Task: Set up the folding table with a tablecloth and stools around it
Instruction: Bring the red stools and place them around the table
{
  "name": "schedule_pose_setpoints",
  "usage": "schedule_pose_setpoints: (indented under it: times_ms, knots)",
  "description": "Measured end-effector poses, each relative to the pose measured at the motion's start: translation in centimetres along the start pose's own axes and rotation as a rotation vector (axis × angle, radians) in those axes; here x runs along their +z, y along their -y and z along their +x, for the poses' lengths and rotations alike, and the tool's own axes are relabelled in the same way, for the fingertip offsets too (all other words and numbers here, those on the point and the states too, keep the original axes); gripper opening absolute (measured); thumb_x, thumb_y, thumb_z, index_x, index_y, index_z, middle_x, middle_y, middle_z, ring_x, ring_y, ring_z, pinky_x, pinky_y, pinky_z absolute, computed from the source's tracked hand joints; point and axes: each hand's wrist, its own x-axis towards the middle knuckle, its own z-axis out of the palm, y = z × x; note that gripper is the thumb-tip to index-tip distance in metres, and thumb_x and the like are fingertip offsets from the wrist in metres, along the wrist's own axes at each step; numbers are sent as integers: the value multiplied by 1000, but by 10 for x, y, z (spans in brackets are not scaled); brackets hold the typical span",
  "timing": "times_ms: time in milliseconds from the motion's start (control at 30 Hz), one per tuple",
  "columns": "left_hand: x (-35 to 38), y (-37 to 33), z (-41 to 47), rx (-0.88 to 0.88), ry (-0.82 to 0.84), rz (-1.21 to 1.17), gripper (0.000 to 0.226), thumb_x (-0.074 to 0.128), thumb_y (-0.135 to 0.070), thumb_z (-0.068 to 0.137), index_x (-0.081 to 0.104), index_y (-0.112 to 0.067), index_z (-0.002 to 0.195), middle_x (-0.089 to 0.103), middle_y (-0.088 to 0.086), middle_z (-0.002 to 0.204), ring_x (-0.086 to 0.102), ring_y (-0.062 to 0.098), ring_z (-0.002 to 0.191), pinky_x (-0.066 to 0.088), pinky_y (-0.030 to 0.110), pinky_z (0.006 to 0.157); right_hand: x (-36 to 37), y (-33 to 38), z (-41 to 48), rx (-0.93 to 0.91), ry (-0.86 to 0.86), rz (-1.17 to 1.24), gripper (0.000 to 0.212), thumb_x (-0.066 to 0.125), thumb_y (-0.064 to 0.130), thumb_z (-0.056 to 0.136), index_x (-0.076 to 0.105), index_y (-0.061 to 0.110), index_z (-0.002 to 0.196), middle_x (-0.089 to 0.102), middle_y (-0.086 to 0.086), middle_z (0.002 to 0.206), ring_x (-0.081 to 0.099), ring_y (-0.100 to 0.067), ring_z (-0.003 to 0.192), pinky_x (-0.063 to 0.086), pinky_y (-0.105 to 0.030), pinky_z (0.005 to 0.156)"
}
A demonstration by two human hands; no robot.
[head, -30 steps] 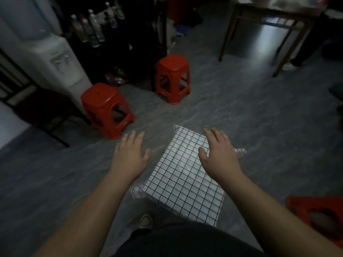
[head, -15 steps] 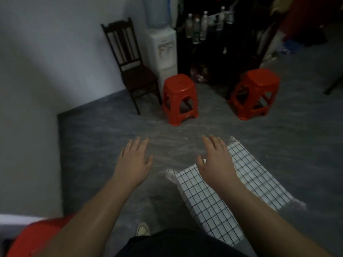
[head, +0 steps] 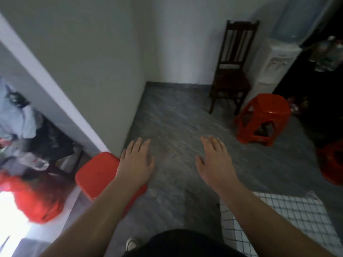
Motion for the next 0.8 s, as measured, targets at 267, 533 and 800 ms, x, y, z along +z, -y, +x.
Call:
schedule_pose_setpoints:
  times_ms: [267, 533, 800]
  knots:
    - [-53, 205, -36, -260, 1, -25, 71, 46, -45, 92, 23, -25, 155, 21, 8, 163, 17, 32, 150, 19, 51, 121, 97, 194, 33, -228, 29, 3, 70, 42, 45, 86, 38, 15, 150, 42, -16, 152, 35, -31, 142, 30, -45, 117]
    - [-59, 330, -57, -465, 18, -152, 67, 47, -42, 97, 18, -28, 157, 15, 6, 165, 10, 32, 152, 16, 48, 121, 177, 322, 58, -368, 168, -13, 68, 40, 44, 87, 37, 17, 150, 39, -13, 155, 32, -30, 144, 31, -46, 117]
    - [-18, 388, -34, -674, 67, -221, 68, 49, -43, 96, 21, -23, 155, 20, 9, 164, 16, 32, 150, 20, 48, 121, 242, 349, 122, -398, 401, -49, 63, 48, 36, 98, 24, 23, 155, 21, -4, 163, 13, -22, 151, 19, -40, 119]
